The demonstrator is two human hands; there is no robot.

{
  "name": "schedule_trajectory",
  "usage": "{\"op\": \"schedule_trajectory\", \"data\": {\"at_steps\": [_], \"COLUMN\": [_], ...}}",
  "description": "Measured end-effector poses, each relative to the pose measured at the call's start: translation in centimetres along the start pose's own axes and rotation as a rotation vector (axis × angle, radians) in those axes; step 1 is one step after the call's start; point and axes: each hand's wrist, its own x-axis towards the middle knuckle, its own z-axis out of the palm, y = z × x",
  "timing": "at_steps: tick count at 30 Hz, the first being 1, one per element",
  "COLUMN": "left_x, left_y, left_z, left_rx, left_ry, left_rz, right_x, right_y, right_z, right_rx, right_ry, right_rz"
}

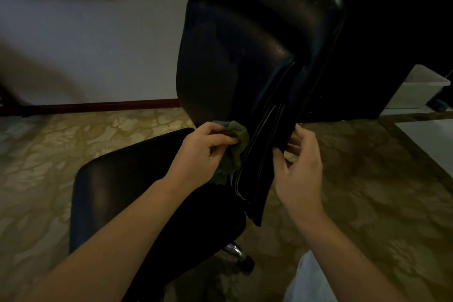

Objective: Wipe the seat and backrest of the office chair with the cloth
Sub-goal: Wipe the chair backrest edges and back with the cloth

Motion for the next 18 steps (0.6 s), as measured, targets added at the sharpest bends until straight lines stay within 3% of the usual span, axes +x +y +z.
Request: {"op": "schedule_trajectory", "data": {"at_steps": [5,9,18], "left_x": [-0.1,0.7,1.4], "left_y": [-0.2,1.2,2.2], "left_z": [-1.0,-1.4,0.6], "left_rx": [-0.018,-0.028,-0.088], "left_ry": [0.069,0.121,0.100], "left_rz": [-0.071,-0.026,-0.020], "right_x": [-0.1,-0.1,-0.1], "right_y": [-0.2,-0.1,0.4], "right_z": [0.0,-0.1,0.4], "right_rx": [0.016,0.012,-0.019], "right_ry": [0.009,-0.003,0.026], "right_rz": [-0.009,-0.007,0.001]}}
